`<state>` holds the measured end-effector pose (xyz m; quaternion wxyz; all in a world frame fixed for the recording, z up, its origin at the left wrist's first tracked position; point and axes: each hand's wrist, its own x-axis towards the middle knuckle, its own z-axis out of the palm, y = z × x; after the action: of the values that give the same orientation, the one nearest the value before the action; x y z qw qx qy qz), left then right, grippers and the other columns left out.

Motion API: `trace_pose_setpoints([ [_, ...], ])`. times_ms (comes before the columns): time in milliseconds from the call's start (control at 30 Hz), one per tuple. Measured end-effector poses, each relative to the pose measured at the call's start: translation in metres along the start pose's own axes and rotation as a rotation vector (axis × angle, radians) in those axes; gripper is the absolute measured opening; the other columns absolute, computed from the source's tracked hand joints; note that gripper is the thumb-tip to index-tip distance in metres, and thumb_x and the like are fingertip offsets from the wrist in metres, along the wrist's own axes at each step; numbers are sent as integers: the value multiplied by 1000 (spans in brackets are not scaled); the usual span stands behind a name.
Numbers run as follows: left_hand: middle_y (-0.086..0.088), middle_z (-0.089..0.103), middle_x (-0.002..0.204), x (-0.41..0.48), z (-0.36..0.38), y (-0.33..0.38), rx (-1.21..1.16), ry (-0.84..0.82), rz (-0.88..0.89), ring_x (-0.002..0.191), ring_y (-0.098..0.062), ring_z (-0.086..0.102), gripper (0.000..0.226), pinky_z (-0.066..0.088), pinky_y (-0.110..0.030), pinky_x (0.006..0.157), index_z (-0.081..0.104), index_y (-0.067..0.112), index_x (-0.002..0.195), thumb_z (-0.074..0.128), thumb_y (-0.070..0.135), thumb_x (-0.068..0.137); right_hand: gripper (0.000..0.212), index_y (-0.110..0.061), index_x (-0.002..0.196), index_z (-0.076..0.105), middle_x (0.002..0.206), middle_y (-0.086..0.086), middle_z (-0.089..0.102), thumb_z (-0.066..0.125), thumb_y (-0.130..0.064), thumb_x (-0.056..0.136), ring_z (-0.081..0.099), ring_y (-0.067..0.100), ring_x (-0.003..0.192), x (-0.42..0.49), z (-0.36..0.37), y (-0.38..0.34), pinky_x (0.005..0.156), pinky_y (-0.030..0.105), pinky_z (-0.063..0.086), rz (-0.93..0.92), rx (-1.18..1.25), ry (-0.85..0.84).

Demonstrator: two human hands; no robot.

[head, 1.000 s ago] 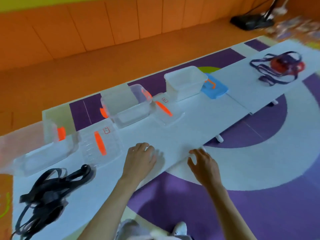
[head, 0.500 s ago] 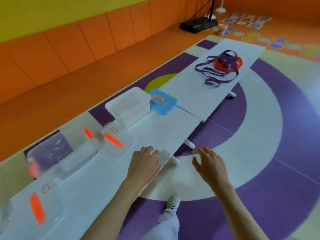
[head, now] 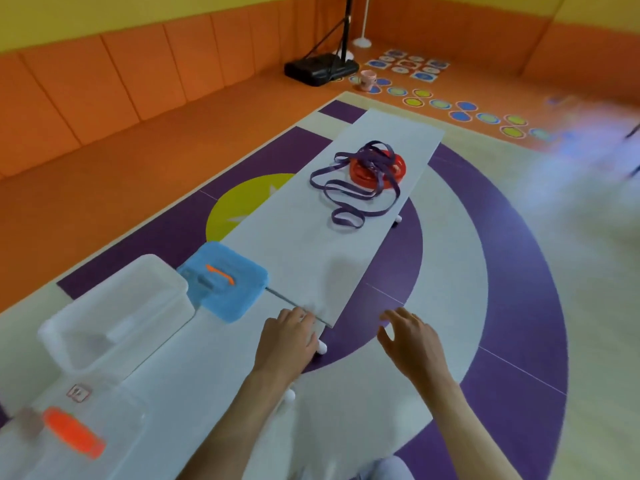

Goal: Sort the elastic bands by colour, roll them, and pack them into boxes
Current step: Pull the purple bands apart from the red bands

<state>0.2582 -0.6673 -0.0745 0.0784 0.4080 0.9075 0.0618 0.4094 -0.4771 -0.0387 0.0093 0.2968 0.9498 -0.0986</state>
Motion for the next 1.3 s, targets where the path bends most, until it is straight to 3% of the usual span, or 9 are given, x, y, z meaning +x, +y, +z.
trace_pose_setpoints([
  [167, 9, 59, 136, 113, 7, 34, 2, -2, 11, 125, -16, 54, 37, 46, -35, 100, 59, 26, 137, 41, 38, 107, 21, -24, 119, 71, 116, -4, 71, 58, -32, 103, 71, 22, 101, 96, 1, 61, 86, 37, 57, 25, 34, -25],
  [400, 10, 61, 140, 239, 14, 79, -9, 13, -123, 126, -14, 56, 39, 48, -31, 100, 60, 28, 141, 44, 39, 108, 24, -23, 114, 69, 107, -4, 67, 48, -29, 105, 69, 25, 102, 236, -7, 144, 77, 32, 44, -70, -10, -89],
  [567, 9, 64, 138, 308, 11, 101, -41, 8, -236, 123, -13, 60, 37, 48, -29, 94, 63, 27, 138, 47, 39, 107, 30, -26, 129, 69, 121, -7, 70, 51, -30, 106, 69, 21, 108, 326, -20, 184, 86, 31, 51, -151, 33, -93],
  [900, 1, 55, 146, 455, 45, 92, -185, -38, -452, 123, -19, 57, 30, 55, -32, 89, 59, 24, 133, 49, 37, 107, 29, -23, 128, 71, 125, -5, 73, 59, -30, 103, 72, 20, 107, 510, -16, 201, 87, 32, 57, -255, -18, -141],
  [1033, -7, 40, 159, 510, 69, 76, -277, -117, -581, 132, -26, 55, 47, 59, -35, 95, 45, 19, 150, 50, 38, 107, 27, -23, 126, 72, 128, -5, 73, 62, -31, 103, 74, 16, 106, 577, -19, 196, 91, 31, 60, -304, -44, -151],
  [1167, -12, 31, 165, 549, 92, 60, -383, -185, -670, 140, -37, 50, 80, 55, -42, 102, 17, 26, 165, 58, 51, 102, 27, -21, 128, 72, 131, -3, 73, 64, -30, 104, 75, 19, 108, 634, -28, 190, 92, 36, 63, -302, -14, -161],
  [1300, -10, 30, 164, 585, 111, 53, -451, -204, -706, 147, -40, 36, 94, 53, -48, 106, 16, 23, 166, 63, 62, 96, 23, -21, 122, 73, 120, -3, 76, 65, -32, 104, 76, 19, 102, 680, -28, 191, 88, 33, 64, -343, -32, -169],
])
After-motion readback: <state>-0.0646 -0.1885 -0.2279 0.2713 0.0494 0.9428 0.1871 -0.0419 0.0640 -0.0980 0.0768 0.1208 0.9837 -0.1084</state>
